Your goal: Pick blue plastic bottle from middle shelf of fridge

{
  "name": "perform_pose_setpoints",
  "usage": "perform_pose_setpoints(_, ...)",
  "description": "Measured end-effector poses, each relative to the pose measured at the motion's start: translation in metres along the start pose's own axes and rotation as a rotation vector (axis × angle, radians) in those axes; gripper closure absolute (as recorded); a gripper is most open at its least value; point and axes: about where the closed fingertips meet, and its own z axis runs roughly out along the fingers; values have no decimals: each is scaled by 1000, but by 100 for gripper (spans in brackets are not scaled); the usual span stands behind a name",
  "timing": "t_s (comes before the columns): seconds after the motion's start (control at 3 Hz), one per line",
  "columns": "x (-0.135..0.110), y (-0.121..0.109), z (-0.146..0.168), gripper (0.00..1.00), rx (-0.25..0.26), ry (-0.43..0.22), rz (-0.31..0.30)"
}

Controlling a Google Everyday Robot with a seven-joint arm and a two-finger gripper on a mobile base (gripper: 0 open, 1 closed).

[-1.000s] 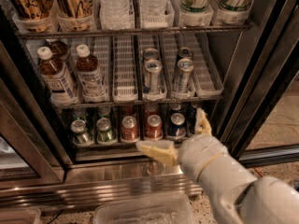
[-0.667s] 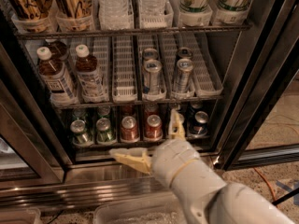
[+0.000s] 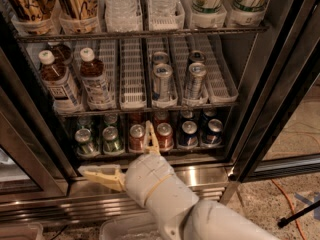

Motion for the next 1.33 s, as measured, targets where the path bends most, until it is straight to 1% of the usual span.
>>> perform_pose_setpoints(0.33,0,13,16,0,15,-38,27)
perform_pose_setpoints(0.67,-4,16,27,0,40,-69,5)
perform_pose_setpoints(1.0,-6,2,35,0,73,-75,-33)
perform_pose_setpoints(1.33,2,-28,52,0,120,-63,-54)
